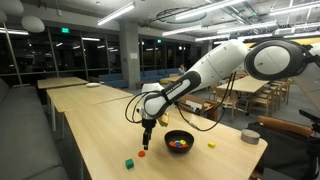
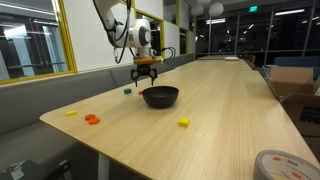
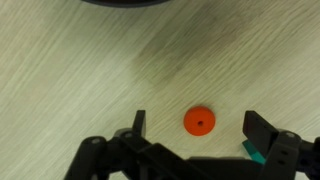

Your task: Put the rings inside the black bowl

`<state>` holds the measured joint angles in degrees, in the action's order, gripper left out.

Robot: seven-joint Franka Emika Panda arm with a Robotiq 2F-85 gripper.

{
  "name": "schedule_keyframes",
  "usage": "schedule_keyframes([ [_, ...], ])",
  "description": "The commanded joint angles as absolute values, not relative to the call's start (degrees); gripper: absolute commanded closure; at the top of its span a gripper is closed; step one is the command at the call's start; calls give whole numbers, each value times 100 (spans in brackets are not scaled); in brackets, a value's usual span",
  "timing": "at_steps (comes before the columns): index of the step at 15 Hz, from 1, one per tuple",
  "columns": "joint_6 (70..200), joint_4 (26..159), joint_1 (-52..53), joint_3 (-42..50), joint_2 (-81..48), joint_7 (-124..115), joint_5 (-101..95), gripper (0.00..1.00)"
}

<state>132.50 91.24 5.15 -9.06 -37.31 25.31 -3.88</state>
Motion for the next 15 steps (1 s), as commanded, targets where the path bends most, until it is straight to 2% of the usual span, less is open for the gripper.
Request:
schedule_keyframes([
  [1,13499,9114,593,-975,-3838,2389,-424,0],
  [15,14145,9208,987,-753,-4111,1725,-955,0],
])
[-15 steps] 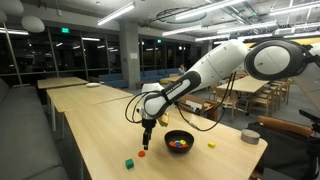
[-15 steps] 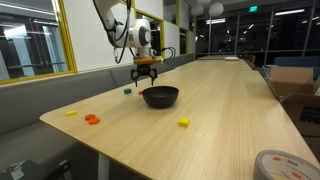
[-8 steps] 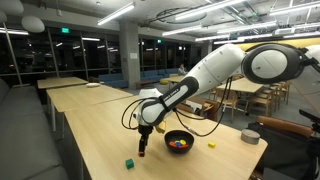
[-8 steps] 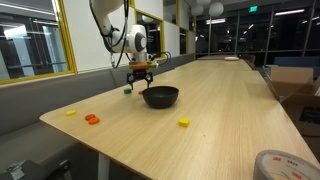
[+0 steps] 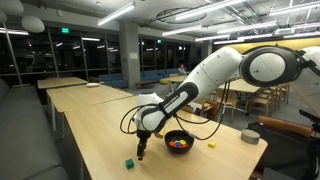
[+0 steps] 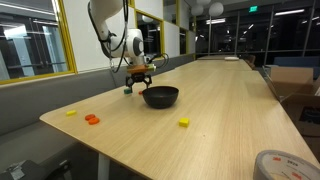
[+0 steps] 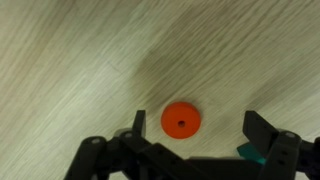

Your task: Put the rings inside the black bowl

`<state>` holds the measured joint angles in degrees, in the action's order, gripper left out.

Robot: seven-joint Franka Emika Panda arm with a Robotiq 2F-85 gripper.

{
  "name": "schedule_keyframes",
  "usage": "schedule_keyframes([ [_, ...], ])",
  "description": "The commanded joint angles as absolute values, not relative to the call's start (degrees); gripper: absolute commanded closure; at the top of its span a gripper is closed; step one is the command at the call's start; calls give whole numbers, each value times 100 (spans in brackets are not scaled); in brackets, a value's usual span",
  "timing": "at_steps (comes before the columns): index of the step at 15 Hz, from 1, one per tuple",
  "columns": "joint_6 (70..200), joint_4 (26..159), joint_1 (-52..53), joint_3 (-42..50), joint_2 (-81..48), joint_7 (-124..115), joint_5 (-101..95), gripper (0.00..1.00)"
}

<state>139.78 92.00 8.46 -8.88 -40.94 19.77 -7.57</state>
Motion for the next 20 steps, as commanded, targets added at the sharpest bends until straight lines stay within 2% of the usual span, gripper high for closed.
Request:
schedule_keyframes([
  [1,14143,9205,1006,-736,-4121,1674,-1004,0],
  [3,14137,9204,1035,-707,-4132,1603,-1080,0],
  [4,14137,9206,1045,-697,-4134,1586,-1122,16],
  [5,14145,9211,1058,-681,-4136,1560,-1172,27],
  [12,14189,9181,1110,-639,-4116,1450,-1287,81],
  [20,14497,9504,1445,293,-3645,137,-2159,83],
])
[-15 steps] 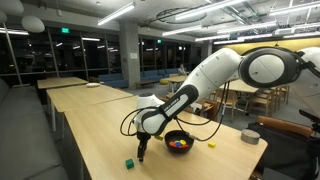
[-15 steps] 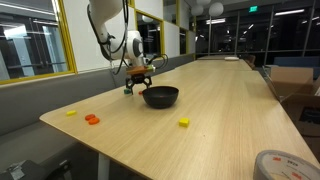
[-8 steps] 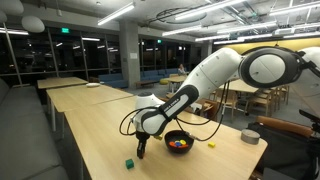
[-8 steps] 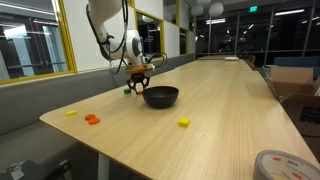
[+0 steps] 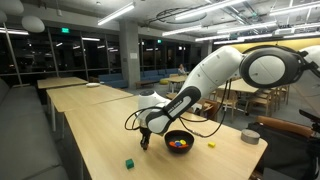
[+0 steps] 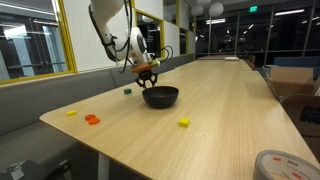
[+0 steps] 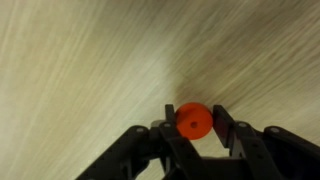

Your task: Put the rings inside the black bowl

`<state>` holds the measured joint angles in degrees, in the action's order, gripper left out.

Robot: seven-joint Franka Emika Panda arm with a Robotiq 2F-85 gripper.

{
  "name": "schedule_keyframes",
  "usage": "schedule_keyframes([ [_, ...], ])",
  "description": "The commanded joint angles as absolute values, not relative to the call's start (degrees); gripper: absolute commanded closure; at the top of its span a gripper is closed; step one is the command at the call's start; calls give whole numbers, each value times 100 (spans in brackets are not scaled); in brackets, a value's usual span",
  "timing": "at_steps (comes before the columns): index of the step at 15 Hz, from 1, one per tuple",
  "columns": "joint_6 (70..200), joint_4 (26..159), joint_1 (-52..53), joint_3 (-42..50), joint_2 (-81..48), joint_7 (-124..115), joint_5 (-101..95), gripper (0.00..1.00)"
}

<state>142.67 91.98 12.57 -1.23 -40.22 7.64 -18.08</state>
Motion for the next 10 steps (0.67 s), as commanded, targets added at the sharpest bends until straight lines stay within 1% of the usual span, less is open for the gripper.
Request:
schedule_keyframes([
  [1,14534,9540,1477,417,-3580,-67,-2269,83],
  [4,14524,9698,1516,667,-3334,-537,-2540,83],
  [10,13468,9886,1679,946,-2874,-1372,-3032,82],
])
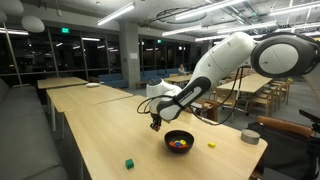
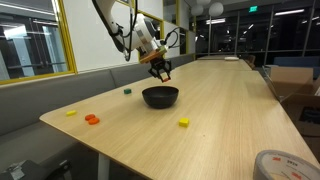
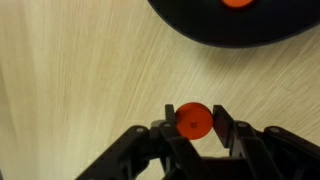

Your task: Put the rings inside the black bowl

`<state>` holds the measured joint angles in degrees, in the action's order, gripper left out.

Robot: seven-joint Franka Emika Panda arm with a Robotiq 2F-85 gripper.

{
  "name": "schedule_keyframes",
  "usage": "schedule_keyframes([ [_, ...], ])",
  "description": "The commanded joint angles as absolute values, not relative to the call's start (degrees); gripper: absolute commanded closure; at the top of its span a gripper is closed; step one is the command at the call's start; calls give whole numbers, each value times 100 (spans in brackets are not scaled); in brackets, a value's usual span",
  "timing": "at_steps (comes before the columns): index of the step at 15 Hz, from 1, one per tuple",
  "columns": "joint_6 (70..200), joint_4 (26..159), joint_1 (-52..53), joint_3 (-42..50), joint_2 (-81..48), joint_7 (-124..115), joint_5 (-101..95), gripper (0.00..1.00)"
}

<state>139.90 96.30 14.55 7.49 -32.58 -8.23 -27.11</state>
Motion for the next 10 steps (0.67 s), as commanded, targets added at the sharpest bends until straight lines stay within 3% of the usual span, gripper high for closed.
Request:
schedule_keyframes([
  [1,13101,9879,1703,947,-2822,-1514,-3100,82],
  [6,11393,9754,1582,634,-2694,-1704,-3011,83],
  [10,11393,9857,1034,44,-2595,-269,-2189,82],
])
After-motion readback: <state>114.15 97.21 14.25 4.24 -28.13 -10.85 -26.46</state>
